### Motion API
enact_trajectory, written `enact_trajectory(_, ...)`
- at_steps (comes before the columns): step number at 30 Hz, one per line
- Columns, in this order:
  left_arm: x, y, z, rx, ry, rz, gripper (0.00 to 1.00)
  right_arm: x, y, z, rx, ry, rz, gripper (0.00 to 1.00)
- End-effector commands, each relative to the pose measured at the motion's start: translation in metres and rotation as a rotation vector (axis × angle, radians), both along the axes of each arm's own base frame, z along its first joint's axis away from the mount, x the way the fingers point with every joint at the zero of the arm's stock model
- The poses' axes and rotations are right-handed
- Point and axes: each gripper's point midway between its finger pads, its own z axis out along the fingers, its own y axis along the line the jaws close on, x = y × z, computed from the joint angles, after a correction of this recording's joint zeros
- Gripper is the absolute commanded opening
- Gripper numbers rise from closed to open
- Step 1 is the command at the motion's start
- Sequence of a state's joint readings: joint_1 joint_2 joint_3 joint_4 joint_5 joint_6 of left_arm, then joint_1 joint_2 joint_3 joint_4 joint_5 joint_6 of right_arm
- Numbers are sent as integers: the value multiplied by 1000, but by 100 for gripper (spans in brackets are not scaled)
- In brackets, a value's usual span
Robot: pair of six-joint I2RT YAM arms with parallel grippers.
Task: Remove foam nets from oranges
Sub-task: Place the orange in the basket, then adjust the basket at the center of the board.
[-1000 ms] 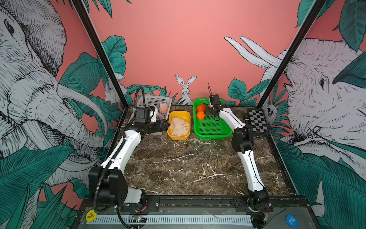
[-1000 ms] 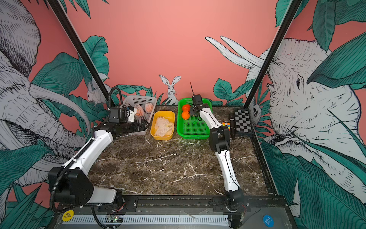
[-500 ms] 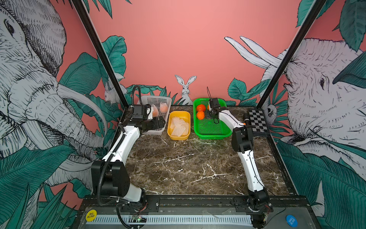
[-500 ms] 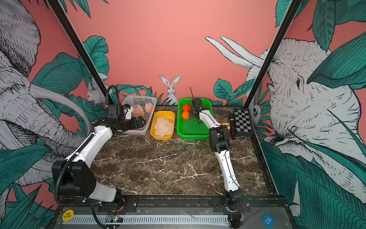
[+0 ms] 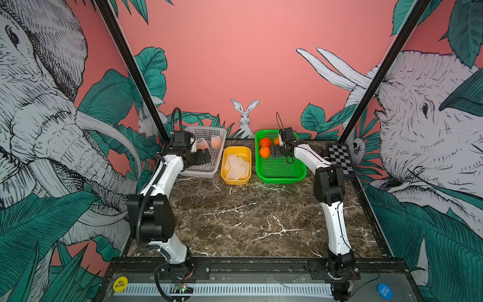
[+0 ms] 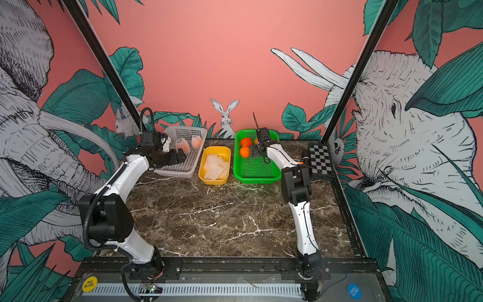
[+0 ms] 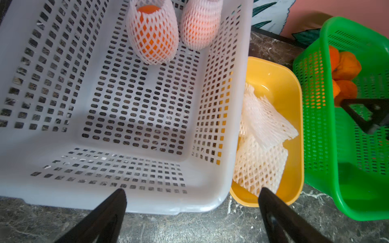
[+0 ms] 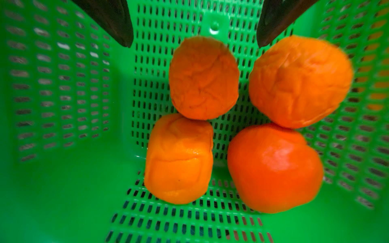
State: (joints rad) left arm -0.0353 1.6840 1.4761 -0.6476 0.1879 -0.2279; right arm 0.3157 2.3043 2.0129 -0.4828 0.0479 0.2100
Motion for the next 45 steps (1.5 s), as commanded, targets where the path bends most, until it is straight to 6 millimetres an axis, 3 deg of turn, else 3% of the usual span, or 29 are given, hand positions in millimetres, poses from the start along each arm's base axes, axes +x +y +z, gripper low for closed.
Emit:
enact_trajectory(1, 2, 11, -6, 59, 48, 8, 100, -23, 9, 52, 82, -92, 15, 92)
enact_trajectory(5, 11, 17, -25, 101, 79, 9, 99, -59, 18, 66, 96, -109, 39, 92)
enact_trajectory(11, 27, 17, -55, 99, 159, 1, 99, -105, 29, 68, 111, -93, 81, 92)
enact_trajectory(16, 20, 6, -65, 30, 189, -7, 99, -135, 39, 63, 102, -78, 124, 92)
enact_trajectory(26, -5, -30, -69, -191, 201, -28, 99, -144, 42, 59, 100, -62, 138, 92)
enact_trajectory(34, -20, -52, -61, -197, 192, -58, 99, -145, 42, 59, 101, -61, 140, 92)
enact_trajectory(37, -24, -41, -58, -120, 171, -43, 99, -148, 44, 62, 101, -63, 150, 92)
enact_trajectory(40, -21, -11, -50, 60, 143, 2, 99, -152, 46, 67, 105, -77, 165, 93)
enact_trajectory(45, 12, 24, -28, 269, 54, 71, 99, -155, 57, 72, 124, -106, 204, 95)
